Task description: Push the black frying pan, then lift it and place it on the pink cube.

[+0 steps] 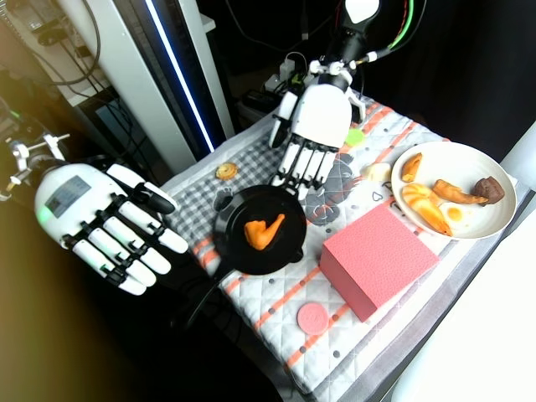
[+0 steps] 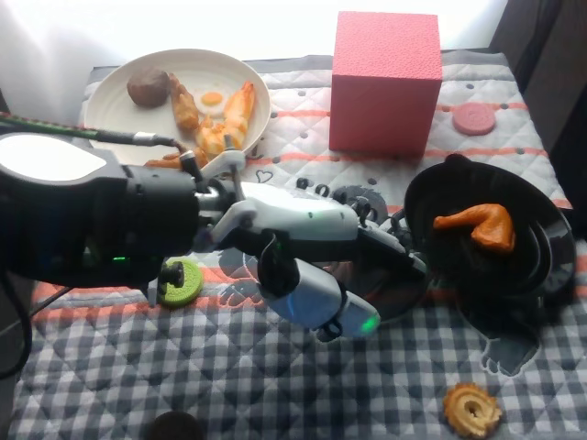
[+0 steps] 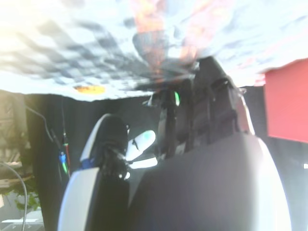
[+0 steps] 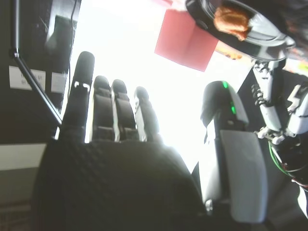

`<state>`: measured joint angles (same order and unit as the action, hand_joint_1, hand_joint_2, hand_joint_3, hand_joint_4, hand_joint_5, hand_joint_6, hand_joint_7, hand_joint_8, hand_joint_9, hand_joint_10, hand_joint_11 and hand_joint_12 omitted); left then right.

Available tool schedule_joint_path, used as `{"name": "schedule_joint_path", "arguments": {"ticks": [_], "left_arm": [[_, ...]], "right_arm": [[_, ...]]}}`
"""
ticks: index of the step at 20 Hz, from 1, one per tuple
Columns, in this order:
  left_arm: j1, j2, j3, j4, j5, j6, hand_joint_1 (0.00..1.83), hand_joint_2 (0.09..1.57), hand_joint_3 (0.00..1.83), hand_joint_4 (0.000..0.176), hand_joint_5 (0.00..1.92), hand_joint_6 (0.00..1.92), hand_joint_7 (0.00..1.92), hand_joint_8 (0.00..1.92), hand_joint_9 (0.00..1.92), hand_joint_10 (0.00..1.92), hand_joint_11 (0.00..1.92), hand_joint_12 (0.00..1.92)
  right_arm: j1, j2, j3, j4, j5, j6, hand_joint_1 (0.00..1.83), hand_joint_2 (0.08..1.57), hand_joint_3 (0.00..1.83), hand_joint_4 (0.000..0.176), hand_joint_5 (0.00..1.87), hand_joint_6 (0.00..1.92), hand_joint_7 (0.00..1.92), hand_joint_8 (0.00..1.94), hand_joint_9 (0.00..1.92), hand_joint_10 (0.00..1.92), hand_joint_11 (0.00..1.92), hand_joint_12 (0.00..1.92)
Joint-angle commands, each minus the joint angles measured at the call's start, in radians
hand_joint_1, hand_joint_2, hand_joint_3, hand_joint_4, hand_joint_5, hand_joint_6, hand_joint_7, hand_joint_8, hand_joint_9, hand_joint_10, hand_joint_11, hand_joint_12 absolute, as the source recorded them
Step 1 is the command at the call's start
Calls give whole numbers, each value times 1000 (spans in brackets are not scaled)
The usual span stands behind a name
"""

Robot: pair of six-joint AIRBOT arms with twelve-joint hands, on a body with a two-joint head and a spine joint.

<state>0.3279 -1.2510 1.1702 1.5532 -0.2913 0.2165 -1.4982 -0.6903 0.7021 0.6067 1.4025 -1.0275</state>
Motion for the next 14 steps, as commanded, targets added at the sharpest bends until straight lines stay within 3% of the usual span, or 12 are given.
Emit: {"name": "schedule_joint_path", "arguments": {"ticks": [1, 2, 4, 5, 6, 7, 9, 10, 11, 12, 13, 14], "left_arm": [[-15, -7, 0, -24, -25, 8, 475, 1296, 0, 42, 359, 19, 278, 11, 246, 26, 0, 1048], [-16, -9, 0, -24, -23, 11, 474, 1291, 0, 50, 367, 17, 288, 8, 252, 23, 0, 1097], [-16, -13, 3, -22, -10, 20, 503, 1290, 0, 37, 400, 20, 328, 12, 296, 31, 0, 1313], [-13, -11, 5, -22, -6, 20, 487, 1301, 1, 34, 391, 12, 330, 7, 298, 26, 0, 1286], [-10, -6, 5, -23, -5, 20, 502, 1301, 0, 33, 396, 12, 342, 9, 304, 26, 0, 1273], [-8, 4, 3, -25, -5, 19, 492, 1321, 7, 35, 384, 5, 357, 10, 298, 19, 0, 1151], [-7, 33, -7, -37, -1, 19, 468, 1336, 7, 40, 388, 5, 406, 17, 350, 33, 0, 1216], [-7, 42, -8, -45, 3, 19, 516, 1331, 2, 30, 381, 1, 368, 5, 316, 17, 0, 1240], [-9, 50, -5, -57, 7, 19, 525, 1328, 1, 35, 351, 0, 310, 0, 267, 3, 0, 1261], [-12, 60, -5, -71, 6, 20, 523, 1331, 2, 22, 337, 2, 300, 0, 266, 4, 0, 1169], [-18, 99, -24, -113, -17, 32, 465, 1346, 4, 23, 365, 11, 337, 9, 290, 11, 0, 1033], [-18, 104, -27, -119, -21, 36, 465, 1346, 4, 23, 365, 11, 337, 9, 290, 11, 0, 1033]], "right_arm": [[5, 2, 4, -4, 127, 3, 432, 1223, 2, 56, 0, 0, 0, 0, 0, 0, 0, 609], [5, 2, 4, -4, 127, 3, 430, 1221, 0, 56, 0, 0, 0, 0, 0, 0, 0, 604], [5, 2, 4, -4, 127, 3, 435, 1226, 3, 46, 0, 0, 0, 0, 0, 0, 0, 601], [5, 2, 4, -4, 127, 3, 440, 1225, 2, 49, 0, 0, 0, 0, 0, 0, 0, 601], [5, 2, 4, -4, 127, 3, 445, 1232, 0, 35, 0, 0, 0, 0, 0, 0, 0, 555], [5, 2, 5, -4, 127, 3, 439, 1233, 0, 37, 0, 0, 0, 0, 0, 0, 0, 493], [5, 3, 8, -3, 127, 4, 449, 1228, 0, 48, 0, 0, 0, 0, 0, 0, 0, 406], [5, 3, 9, -1, 127, 5, 458, 1224, 0, 50, 0, 0, 0, 0, 0, 0, 0, 493], [5, 3, 10, 1, 127, 5, 457, 1225, 0, 44, 0, 0, 0, 0, 0, 0, 0, 586], [4, 3, 11, 2, 126, 5, 456, 1230, 0, 48, 0, 0, 0, 0, 0, 0, 0, 719], [2, 4, 22, 4, 113, 13, 483, 1228, 0, 56, 0, 0, 0, 0, 0, 0, 0, 755], [2, 5, 24, 4, 110, 13, 483, 1228, 0, 56, 0, 0, 0, 0, 0, 0, 0, 755]]}}
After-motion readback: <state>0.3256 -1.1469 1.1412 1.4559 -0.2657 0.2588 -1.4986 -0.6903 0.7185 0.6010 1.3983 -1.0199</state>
